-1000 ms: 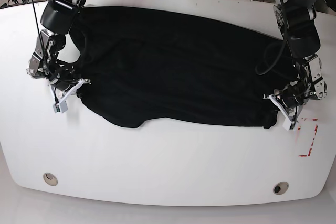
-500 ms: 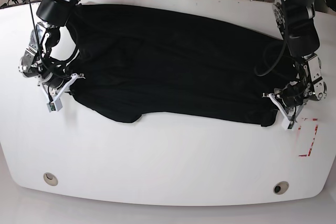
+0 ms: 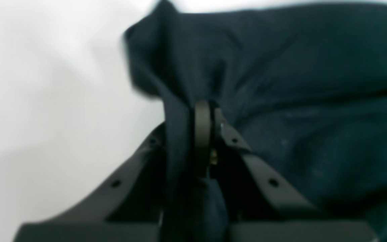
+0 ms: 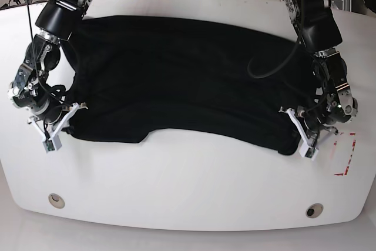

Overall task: Fold the T-shirt properly
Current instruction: 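Lift the black T-shirt with both grippers and swing it across the table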

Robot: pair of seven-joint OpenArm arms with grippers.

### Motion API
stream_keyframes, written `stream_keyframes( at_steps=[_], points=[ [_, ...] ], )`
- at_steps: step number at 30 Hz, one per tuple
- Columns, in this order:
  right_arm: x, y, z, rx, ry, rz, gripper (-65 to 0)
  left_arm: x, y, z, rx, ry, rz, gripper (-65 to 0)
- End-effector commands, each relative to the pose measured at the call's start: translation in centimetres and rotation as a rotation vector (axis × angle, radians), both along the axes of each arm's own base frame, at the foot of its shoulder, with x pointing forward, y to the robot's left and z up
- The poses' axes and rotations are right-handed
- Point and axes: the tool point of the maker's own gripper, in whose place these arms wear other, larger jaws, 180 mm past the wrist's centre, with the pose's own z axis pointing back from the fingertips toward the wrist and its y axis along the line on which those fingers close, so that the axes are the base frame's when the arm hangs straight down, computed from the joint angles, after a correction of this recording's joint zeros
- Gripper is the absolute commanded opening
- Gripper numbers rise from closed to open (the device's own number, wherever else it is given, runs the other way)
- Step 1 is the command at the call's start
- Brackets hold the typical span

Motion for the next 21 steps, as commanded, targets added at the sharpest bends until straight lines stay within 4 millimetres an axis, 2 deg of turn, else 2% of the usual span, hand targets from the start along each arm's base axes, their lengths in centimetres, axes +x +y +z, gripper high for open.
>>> stream_keyframes(
  at_steps=[1,12,14,20,21],
  points=[
    [1.7,-1.4,4.6,-0.053,-0.103,-0.009,-65.0,1.8,0.2,5.3,0.042,-0.136,0.011,-65.0],
    [4.7,-4.1,13.0,-0.139,-0.215,-0.045,-65.0,3.2,0.7,18.5,0.183,-0.422,0.046,-65.0],
    [5.7,-4.2,15.9,-0.17,-0.254,-0.036,-65.0,3.4,0.8,21.7,0.205,-0.487,0.062,-65.0],
    [7.7,-3.5,22.6,-0.286,-0.354,0.013,-65.0,3.8,1.6,29.2,0.191,-0.636,0.145,-65.0],
    [7.9,-3.5,24.4,-0.309,-0.382,0.018,-65.0,3.8,1.7,31.1,0.181,-0.676,0.159,-65.0]
  ],
)
